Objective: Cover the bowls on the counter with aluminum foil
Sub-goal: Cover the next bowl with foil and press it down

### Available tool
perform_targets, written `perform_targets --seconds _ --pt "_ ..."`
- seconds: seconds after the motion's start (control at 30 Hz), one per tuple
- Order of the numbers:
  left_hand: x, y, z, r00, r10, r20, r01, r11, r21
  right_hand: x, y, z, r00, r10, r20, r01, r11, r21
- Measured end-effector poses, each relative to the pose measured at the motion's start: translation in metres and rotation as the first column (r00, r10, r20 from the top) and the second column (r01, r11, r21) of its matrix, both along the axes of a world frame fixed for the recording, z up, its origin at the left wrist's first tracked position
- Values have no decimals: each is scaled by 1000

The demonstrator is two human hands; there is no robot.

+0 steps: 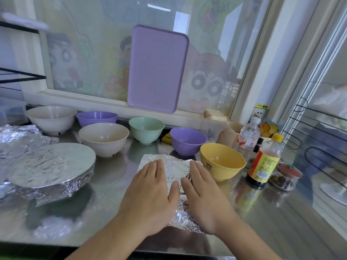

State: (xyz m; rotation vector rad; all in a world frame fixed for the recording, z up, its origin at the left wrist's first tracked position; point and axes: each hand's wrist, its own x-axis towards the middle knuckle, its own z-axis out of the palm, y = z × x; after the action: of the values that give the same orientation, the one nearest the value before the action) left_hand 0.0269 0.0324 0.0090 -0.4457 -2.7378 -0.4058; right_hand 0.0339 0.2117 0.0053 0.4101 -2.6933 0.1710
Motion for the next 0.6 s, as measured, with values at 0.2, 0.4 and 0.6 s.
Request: perform_targets --seconds 0.2,0.4,0.6 --pt "7 -7 10 992 -77 99 67 992 104 3 4 7 997 42 71 -40 999 -31" --pt "7 -15 15 979 -112 172 116 993 -14 -19 1 38 956 35 291 -71 991 116" --pt "5 -15 13 976 -114 187 134 987 -94 -39 -15 47 930 81 358 -40 992 -121"
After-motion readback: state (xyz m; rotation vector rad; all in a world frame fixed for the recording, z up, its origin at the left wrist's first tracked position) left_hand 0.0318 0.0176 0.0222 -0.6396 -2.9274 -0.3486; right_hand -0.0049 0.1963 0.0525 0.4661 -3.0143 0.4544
